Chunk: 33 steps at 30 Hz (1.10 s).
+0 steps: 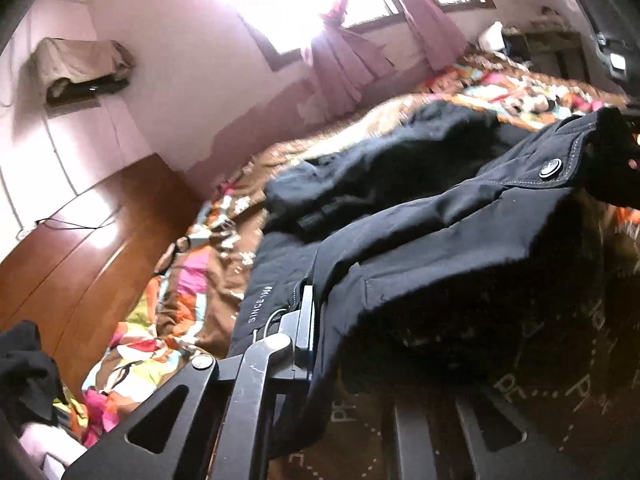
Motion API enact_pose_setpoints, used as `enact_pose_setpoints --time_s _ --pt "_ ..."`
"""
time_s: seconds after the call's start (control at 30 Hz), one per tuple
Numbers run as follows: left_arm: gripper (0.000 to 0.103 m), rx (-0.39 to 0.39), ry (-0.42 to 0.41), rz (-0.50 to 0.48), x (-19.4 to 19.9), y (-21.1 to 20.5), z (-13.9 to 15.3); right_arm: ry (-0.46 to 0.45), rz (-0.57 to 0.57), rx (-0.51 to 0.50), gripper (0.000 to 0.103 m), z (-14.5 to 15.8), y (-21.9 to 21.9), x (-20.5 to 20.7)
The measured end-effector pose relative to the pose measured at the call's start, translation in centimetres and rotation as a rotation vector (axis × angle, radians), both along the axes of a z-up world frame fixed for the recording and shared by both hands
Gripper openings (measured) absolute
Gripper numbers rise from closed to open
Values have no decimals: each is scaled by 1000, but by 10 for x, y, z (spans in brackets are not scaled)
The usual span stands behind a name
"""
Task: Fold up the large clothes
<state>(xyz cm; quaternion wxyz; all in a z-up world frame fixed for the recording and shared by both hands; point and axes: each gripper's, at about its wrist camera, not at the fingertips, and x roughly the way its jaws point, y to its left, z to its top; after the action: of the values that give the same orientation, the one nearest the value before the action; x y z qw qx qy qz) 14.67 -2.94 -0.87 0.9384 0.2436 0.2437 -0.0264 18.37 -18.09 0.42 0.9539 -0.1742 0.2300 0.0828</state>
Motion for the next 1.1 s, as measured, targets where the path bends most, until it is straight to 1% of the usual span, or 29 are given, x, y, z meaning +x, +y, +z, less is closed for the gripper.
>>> enact_pose_setpoints --time_s 0.07,0.17,0.3,0.43,0.57,0.73,0.87,1.0,1.1 --pt "8 -44 -28 10 -5 4 18 -52 4 8 8 12 0 -9" --pt "8 -93 -45 8 -10 9 42 -123 4 29 8 34 -1 -20" --pt "7 -127 -100 -6 -29 10 76 -201 9 71 7 65 -5 -40" --pt "7 -144 -166 -20 -54 11 104 -283 23 79 7 92 -8 -65" --pt "7 -173 -171 -42 -75 15 129 -328 38 92 7 113 -11 -89" --pt "7 -172 -200 -86 -106 20 158 -383 47 102 7 138 -11 -120" --pt "6 -197 -199 -114 -126 25 178 -425 58 123 6 158 -10 -148" --pt "6 -220 -202 -117 -142 33 195 -452 74 129 5 171 -5 -169" --pt "6 -228 -194 -116 -145 35 199 -472 79 109 5 176 1 -175"
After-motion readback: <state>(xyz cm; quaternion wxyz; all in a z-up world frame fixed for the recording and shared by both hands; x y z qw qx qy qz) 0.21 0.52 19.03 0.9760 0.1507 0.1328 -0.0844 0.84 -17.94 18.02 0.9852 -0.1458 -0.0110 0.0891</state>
